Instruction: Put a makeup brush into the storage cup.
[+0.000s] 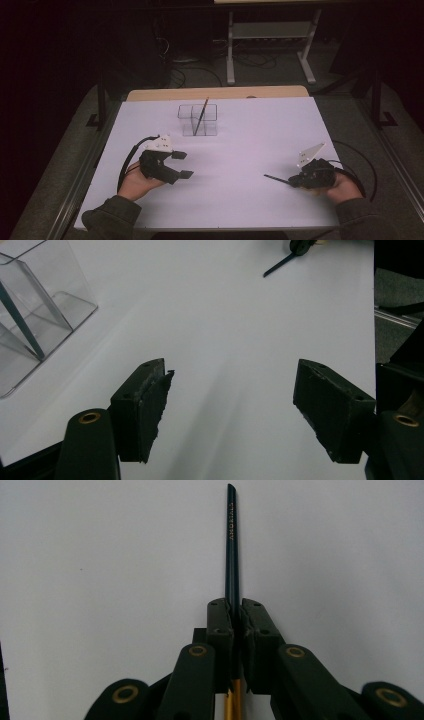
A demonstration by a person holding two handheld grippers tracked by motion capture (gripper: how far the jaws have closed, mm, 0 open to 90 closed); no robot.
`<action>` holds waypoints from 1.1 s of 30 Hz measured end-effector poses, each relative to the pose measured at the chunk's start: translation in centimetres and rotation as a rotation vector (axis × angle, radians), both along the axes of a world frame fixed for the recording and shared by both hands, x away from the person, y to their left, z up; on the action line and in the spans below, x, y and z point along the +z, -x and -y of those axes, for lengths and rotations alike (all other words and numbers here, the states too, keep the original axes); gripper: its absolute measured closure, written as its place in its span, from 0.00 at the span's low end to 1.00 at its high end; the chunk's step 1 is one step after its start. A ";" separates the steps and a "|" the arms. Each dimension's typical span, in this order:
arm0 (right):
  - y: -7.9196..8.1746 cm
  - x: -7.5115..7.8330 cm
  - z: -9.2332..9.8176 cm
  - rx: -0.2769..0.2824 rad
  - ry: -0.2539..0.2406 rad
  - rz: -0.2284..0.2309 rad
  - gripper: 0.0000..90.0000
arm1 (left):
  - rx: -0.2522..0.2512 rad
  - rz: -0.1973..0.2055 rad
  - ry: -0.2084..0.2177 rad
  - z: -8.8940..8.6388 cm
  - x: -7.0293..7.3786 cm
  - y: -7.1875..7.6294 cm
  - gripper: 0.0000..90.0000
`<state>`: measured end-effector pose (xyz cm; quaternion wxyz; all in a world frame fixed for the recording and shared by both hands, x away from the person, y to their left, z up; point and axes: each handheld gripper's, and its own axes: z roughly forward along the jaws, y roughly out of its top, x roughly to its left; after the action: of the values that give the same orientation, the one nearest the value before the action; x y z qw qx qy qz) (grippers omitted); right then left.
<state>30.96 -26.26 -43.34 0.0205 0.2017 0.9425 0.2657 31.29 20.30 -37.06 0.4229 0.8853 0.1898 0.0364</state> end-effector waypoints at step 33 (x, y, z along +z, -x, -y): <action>0.0 3.7 -3.5 0.089 -0.113 0.010 0.92 | -0.049 0.020 -0.009 1.6 1.1 0.2 0.32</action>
<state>30.97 -22.71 -39.63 0.0018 0.1589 0.9340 0.3201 31.14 18.72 -35.97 0.4218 0.8911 0.1638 0.0357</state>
